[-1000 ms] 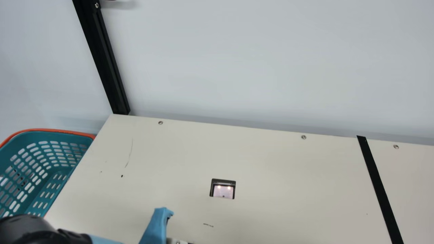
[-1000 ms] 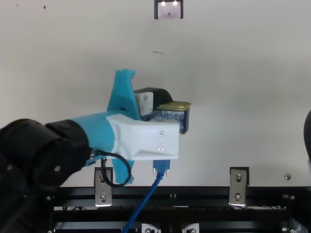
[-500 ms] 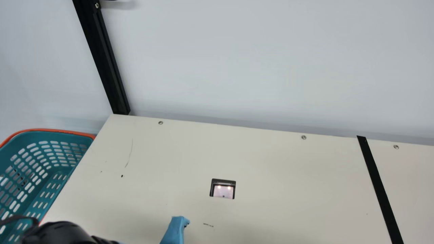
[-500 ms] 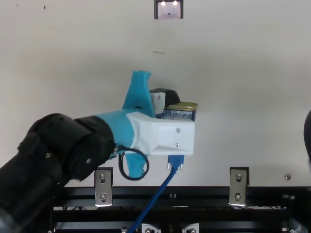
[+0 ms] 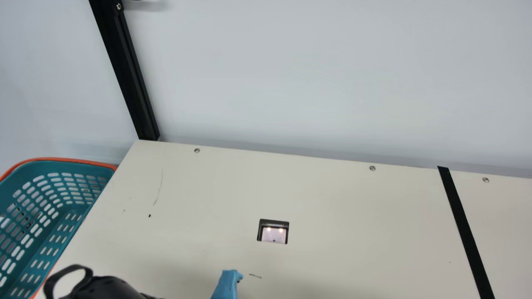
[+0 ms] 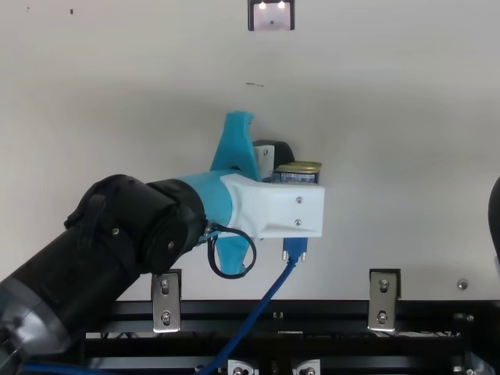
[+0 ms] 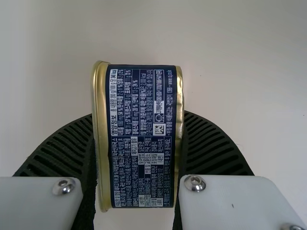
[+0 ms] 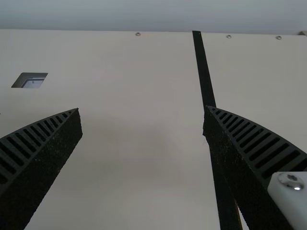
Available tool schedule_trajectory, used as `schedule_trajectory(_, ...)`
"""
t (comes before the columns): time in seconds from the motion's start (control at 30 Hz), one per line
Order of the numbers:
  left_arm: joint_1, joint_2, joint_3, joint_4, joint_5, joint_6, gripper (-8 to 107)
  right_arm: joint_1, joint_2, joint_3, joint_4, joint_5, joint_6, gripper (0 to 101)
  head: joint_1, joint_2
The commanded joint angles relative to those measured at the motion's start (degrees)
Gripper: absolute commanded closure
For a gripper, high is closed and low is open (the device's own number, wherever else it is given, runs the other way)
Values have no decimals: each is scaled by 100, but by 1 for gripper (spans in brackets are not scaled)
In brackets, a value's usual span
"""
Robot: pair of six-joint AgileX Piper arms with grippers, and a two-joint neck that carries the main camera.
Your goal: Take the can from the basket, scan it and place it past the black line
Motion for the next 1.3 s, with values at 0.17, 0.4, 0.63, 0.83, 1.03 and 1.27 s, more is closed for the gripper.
schedule_trajectory(0.17,-49,108,-39,-26,-72,17,89,0,0,0,0,0,0,0,-213,-93)
schedule_trajectory(0.4,-92,168,-73,-22,-99,15,89,0,0,0,0,0,0,0,-213,-93)
schedule_trajectory(0.63,-119,195,-81,-26,-127,11,89,0,0,0,0,0,0,0,-213,-93)
schedule_trajectory(0.83,-150,213,-81,-35,-159,-8,89,0,0,0,0,0,0,0,-213,-93)
schedule_trajectory(1.03,-184,231,-64,-55,-217,-14,89,0,0,0,0,0,0,0,-213,-93)
schedule_trajectory(1.27,-214,244,-38,-2,-272,-68,88,0,0,0,0,0,0,0,-213,-93)
